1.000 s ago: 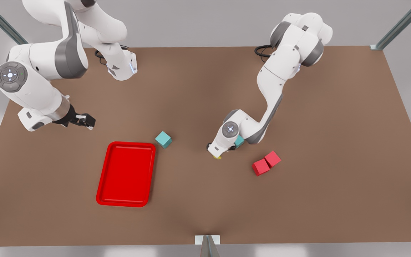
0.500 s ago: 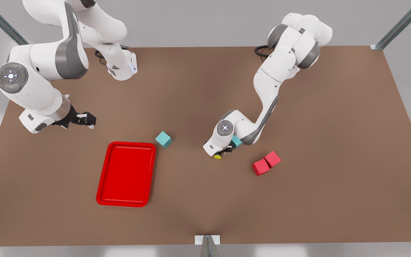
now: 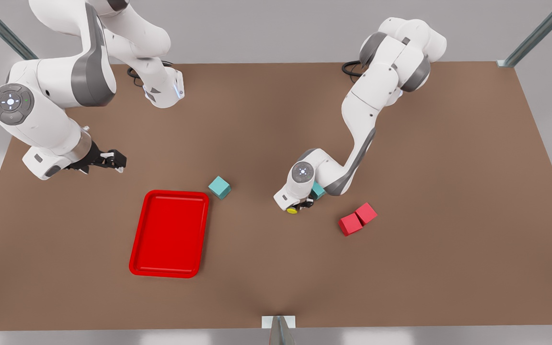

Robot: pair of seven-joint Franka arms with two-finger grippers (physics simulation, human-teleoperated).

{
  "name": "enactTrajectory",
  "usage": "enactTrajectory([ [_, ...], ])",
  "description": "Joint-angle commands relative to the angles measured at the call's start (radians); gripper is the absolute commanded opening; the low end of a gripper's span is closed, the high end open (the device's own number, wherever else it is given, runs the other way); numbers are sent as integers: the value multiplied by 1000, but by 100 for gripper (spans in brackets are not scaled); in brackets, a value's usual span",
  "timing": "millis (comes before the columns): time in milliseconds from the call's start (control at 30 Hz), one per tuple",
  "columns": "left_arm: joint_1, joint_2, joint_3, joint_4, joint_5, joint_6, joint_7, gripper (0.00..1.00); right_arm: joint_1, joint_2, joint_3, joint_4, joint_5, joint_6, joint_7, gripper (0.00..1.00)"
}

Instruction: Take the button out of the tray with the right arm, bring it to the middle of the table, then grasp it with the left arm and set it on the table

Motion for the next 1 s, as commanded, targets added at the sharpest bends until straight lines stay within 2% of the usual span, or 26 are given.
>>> enactTrajectory([
  [0,0,-6,0,0,3,-27,47,63,0,-2,1,0,-1,0,-34,100],
  [67,0,-6,0,0,2,-28,47,53,0,-2,-1,0,0,0,-34,100],
  [133,0,-6,1,0,2,-33,47,47,1,0,-1,0,-1,0,-34,100],
  [300,-1,-6,0,2,-3,-34,45,46,4,1,1,2,-1,0,-31,100],
  [567,-1,-31,10,53,-9,-209,24,46,6,6,1,2,-1,0,-30,100],
  [700,-5,-31,18,129,2,-220,-496,45,6,6,1,4,-1,0,-33,100],
  [733,-14,-31,41,143,6,-220,-666,45,4,6,1,4,-1,1,-31,100],
  [800,-119,-29,179,188,8,-220,-1025,44,4,6,1,4,-1,1,-33,100],
  [867,-286,-22,416,206,20,-224,-1459,45,3,6,1,7,-1,1,-33,100],
  [900,-354,-16,499,208,54,-290,-1583,45,3,6,-1,7,-1,3,-33,100],
  [967,-399,-16,509,208,255,-496,-1887,45,3,8,-1,7,-1,3,-33,100],
])
